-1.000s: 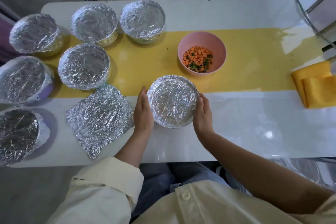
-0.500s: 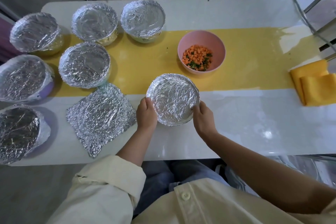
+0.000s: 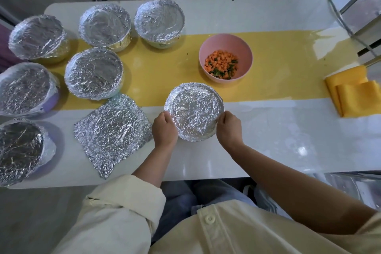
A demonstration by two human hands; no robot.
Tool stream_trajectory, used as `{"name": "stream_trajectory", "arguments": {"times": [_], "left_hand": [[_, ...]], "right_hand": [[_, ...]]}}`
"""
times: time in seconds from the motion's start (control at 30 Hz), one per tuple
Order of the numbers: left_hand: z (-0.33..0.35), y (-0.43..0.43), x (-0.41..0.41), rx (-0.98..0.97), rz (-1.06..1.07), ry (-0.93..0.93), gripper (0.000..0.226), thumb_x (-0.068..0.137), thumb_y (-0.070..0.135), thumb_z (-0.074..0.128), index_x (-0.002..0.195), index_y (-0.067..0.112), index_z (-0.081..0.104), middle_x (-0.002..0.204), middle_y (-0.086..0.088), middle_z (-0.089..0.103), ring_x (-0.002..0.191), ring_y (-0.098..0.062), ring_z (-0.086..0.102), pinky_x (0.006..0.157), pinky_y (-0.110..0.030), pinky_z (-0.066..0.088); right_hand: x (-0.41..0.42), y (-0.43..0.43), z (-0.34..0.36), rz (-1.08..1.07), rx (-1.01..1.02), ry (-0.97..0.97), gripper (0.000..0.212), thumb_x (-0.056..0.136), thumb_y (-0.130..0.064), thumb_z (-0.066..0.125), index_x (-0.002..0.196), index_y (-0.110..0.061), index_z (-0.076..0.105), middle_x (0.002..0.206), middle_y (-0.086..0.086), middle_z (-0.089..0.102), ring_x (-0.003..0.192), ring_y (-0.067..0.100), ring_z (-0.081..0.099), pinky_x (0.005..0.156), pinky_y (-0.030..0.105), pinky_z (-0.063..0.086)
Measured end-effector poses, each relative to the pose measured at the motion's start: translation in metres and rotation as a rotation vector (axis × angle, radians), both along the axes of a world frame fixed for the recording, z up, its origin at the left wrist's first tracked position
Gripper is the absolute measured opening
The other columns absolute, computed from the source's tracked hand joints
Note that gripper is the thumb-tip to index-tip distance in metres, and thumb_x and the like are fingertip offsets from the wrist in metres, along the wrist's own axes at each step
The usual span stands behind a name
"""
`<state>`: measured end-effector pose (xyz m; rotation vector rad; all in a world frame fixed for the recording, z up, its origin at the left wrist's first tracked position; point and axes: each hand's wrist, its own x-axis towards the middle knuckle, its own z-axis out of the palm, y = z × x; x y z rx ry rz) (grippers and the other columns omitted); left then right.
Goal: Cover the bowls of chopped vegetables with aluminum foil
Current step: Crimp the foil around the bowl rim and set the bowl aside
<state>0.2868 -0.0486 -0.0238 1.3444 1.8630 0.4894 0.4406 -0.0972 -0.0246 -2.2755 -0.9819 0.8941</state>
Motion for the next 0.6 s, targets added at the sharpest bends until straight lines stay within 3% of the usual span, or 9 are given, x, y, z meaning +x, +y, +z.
{"name": "stream_trajectory", "arguments": {"times": [0.13, 0.23, 0.37, 0.5, 0.6], "left_hand": [[0.001, 0.0, -0.001, -0.037, -0.005, -0.016, 0.044, 0.107, 0.015, 0.028, 0.063, 0.016, 0.031, 0.063, -0.002, 0.037, 0.059, -0.018, 0.033, 0.058, -0.036, 0.022], [-0.001, 0.0, -0.004, -0.043, 0.005, -0.028, 0.043, 0.107, 0.016, 0.028, 0.064, 0.015, 0.032, 0.064, -0.003, 0.038, 0.064, -0.023, 0.035, 0.064, -0.034, 0.024], [0.003, -0.004, -0.001, -0.034, -0.025, -0.074, 0.042, 0.108, 0.021, 0.03, 0.066, 0.015, 0.032, 0.063, -0.002, 0.036, 0.058, -0.017, 0.031, 0.063, -0.036, 0.022], [0.005, -0.01, 0.007, -0.007, -0.035, -0.147, 0.042, 0.107, 0.023, 0.031, 0.066, 0.017, 0.029, 0.062, 0.0, 0.031, 0.057, -0.018, 0.026, 0.06, -0.037, 0.019], [0.009, -0.02, 0.022, -0.025, -0.085, -0.184, 0.041, 0.106, 0.022, 0.032, 0.065, 0.018, 0.028, 0.062, 0.001, 0.029, 0.059, -0.018, 0.025, 0.057, -0.037, 0.019]], "right_hand": [[0.01, -0.001, 0.001, 0.0, 0.026, 0.151, 0.037, 0.099, -0.012, 0.038, 0.061, -0.013, 0.037, 0.061, 0.0, 0.041, 0.061, 0.017, 0.035, 0.055, 0.032, 0.026], [0.018, -0.001, -0.002, 0.022, 0.028, 0.276, 0.032, 0.095, -0.016, 0.045, 0.067, 0.0, 0.046, 0.064, 0.006, 0.044, 0.061, 0.016, 0.038, 0.059, 0.03, 0.031], [0.03, -0.007, -0.008, 0.029, 0.052, 0.285, 0.034, 0.09, -0.02, 0.044, 0.075, 0.01, 0.049, 0.066, 0.011, 0.049, 0.064, 0.019, 0.042, 0.062, 0.033, 0.034], [0.039, -0.019, -0.005, 0.003, 0.11, 0.28, 0.031, 0.091, -0.018, 0.046, 0.073, 0.007, 0.052, 0.063, 0.018, 0.051, 0.063, 0.018, 0.044, 0.062, 0.033, 0.037], [0.053, -0.038, -0.006, -0.049, 0.128, 0.294, 0.035, 0.084, -0.03, 0.047, 0.077, 0.002, 0.059, 0.073, 0.024, 0.062, 0.064, 0.017, 0.049, 0.062, 0.035, 0.042]]}}
